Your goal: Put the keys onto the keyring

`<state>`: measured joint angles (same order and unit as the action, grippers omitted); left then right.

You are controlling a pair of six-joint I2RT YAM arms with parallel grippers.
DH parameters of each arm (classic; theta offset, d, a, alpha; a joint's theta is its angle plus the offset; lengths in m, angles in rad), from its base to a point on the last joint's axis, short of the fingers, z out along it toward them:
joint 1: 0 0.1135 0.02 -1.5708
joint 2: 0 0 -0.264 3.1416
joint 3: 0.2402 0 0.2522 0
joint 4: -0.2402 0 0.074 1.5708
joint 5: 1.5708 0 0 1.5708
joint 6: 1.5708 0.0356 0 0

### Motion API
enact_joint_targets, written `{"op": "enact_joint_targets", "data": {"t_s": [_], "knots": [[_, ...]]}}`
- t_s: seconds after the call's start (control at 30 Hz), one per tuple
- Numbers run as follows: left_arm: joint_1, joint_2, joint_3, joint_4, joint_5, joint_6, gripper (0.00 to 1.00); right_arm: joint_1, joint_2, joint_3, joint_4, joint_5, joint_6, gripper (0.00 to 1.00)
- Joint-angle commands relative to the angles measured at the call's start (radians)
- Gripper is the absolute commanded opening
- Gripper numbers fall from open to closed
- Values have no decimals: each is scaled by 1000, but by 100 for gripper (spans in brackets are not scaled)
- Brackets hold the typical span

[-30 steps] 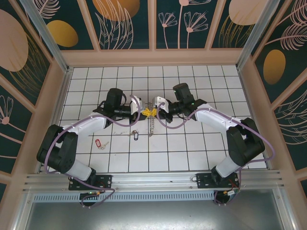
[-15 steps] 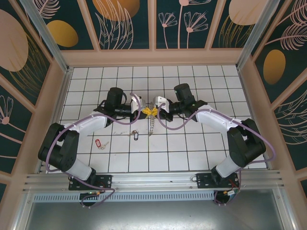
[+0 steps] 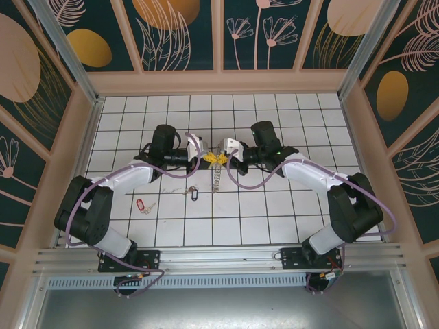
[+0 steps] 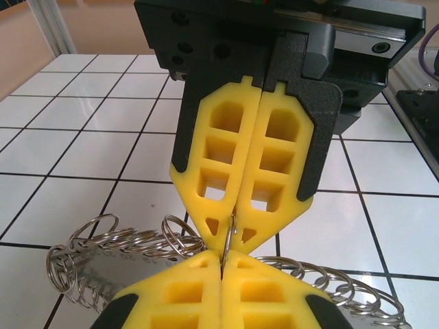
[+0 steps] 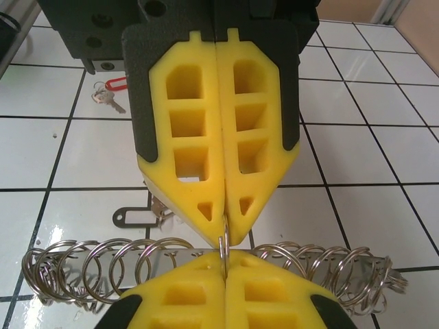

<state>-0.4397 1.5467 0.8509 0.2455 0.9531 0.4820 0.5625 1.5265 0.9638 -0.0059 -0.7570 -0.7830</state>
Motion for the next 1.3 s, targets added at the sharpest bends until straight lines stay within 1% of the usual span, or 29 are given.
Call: {"op": "enact_joint_targets", "data": {"t_s": [0.0,0.13,0.2,0.37,0.5,0.73,0.87,1.1,1.17,1.27], "knots": [[-5,-14,9,-37,7,46,7,-6,-29,3,35,-37,-3,0],[-4,2,34,-111,21,91,16,-7,-22,13,43,-72,6,0],[-5,8,47,-135,28,104,17,-7,-17,20,43,-84,11,0],[-5,10,53,-114,35,91,18,-7,-1,40,28,-93,15,0],[-5,11,51,-66,36,60,19,-4,7,52,18,-100,15,0],[-5,12,49,-45,42,52,20,3,27,78,-17,-90,10,0],[-4,2,34,-6,46,27,21,7,33,82,-21,-83,10,0],[-4,-4,28,0,51,20,15,12,36,88,-30,-67,-1,0],[-5,-3,27,7,57,15,17,13,37,88,-28,-66,0,0],[-6,-3,27,12,56,9,17,14,40,87,-27,-61,0,0]]}}
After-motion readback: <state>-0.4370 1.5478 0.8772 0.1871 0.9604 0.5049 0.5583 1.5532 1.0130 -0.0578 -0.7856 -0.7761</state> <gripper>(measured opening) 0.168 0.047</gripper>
